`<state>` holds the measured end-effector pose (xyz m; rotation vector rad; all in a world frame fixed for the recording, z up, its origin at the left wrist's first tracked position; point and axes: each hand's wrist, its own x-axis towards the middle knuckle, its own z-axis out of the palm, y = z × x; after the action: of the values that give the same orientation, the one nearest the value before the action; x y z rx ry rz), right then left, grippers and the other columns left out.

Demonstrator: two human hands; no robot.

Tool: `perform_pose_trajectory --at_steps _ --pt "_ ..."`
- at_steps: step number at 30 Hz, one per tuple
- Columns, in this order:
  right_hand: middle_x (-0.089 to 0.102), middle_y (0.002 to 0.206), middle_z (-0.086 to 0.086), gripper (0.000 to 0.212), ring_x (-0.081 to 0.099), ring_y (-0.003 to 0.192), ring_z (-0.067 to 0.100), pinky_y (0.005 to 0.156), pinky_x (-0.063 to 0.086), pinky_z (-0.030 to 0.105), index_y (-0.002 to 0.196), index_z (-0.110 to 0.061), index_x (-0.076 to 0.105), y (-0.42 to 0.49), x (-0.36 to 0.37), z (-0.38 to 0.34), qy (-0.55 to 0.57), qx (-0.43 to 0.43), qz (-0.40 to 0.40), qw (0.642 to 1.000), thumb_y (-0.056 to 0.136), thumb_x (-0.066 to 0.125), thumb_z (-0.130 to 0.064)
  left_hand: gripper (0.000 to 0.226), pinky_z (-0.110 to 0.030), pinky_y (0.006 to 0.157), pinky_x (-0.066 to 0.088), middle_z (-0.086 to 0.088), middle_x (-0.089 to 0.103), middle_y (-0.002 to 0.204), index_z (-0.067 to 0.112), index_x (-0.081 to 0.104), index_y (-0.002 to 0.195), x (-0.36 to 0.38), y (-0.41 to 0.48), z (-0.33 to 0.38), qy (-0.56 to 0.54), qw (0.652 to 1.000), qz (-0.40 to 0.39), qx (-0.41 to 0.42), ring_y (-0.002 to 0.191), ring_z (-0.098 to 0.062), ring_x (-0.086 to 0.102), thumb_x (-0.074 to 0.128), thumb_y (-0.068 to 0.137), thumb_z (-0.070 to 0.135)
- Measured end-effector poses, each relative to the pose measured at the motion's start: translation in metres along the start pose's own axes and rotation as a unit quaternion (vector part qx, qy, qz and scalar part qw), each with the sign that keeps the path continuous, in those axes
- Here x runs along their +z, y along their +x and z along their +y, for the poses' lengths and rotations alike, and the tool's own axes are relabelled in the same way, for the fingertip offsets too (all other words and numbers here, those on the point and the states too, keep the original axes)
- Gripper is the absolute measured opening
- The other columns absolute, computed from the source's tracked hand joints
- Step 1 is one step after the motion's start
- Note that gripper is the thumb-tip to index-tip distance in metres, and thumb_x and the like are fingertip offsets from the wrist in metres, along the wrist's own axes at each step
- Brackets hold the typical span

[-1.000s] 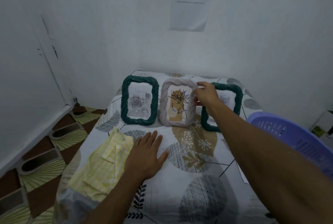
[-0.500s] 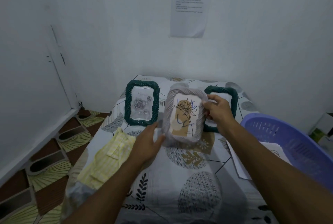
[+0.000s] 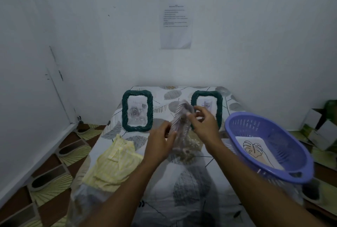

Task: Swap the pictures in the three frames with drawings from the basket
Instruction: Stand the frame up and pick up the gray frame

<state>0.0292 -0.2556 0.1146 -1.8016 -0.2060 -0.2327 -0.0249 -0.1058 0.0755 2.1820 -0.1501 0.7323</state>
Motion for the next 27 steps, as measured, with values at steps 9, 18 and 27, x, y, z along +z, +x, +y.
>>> perform_pose_trajectory --at_steps 9,18,27 --pt "0.069 0.086 0.003 0.038 0.069 0.079 0.024 0.071 0.06 0.048 0.123 -0.022 0.059 -0.005 -0.013 -0.009 0.001 0.023 0.03 0.999 0.085 0.066 -0.017 0.028 -0.03 0.059 0.05 0.01 0.065 0.087 0.028 0.056 0.101 0.01 -0.019 0.035 0.127 0.989 0.001 0.075 0.066 -0.007 0.059 0.049 0.089 0.053" --pt "0.071 0.099 0.016 0.029 0.068 0.08 0.04 0.057 0.06 0.041 0.111 -0.027 0.065 -0.018 -0.039 0.011 0.089 0.049 -0.012 0.995 0.091 0.062 -0.007 0.021 -0.026 0.07 0.039 0.002 0.053 0.091 0.019 0.058 0.106 -0.014 0.001 0.014 0.002 0.994 0.079 -0.076 0.077 -0.011 0.048 0.064 0.087 0.026" --pt "0.069 0.097 0.023 0.027 0.062 0.075 0.029 0.059 0.054 0.035 0.108 -0.025 0.069 -0.021 -0.047 0.019 0.165 0.091 -0.077 0.979 0.092 0.059 -0.006 0.048 -0.033 0.092 0.044 -0.002 0.053 0.125 0.021 0.042 0.139 -0.008 0.004 -0.001 -0.127 0.966 -0.062 -0.218 0.113 -0.016 0.051 0.054 0.094 0.036"
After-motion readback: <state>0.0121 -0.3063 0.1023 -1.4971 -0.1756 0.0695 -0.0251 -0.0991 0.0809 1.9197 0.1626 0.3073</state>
